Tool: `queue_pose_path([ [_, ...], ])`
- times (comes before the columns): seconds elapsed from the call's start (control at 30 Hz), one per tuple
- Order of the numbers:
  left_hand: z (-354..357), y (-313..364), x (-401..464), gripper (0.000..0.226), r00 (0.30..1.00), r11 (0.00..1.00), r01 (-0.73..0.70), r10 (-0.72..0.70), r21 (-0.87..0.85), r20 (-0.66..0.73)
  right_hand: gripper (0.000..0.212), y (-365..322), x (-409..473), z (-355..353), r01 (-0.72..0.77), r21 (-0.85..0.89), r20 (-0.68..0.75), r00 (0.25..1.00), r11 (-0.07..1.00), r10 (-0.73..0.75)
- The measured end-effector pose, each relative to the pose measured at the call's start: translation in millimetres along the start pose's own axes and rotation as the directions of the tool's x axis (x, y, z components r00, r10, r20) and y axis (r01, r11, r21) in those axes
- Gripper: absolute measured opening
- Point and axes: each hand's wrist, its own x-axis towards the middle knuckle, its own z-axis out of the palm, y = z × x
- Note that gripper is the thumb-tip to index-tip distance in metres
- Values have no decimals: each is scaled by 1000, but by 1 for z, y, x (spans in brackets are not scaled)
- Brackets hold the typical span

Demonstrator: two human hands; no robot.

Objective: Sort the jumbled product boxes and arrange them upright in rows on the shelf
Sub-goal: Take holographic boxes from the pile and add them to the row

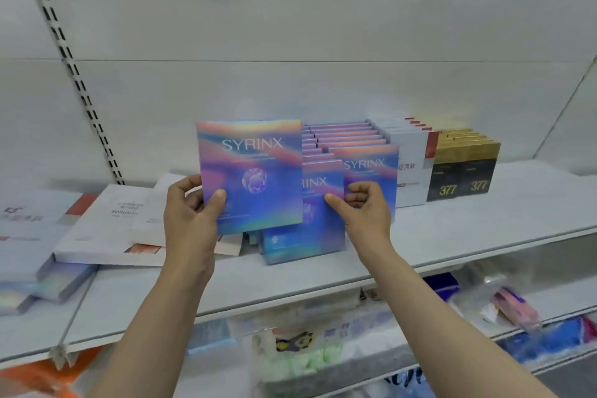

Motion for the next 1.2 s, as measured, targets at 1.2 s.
queue_pose_path([
  [1.2, 90, -21, -2, 95, 775, 113, -582, 379, 805, 507, 41, 23, 91, -74, 126, -53, 67, 990, 991, -123],
])
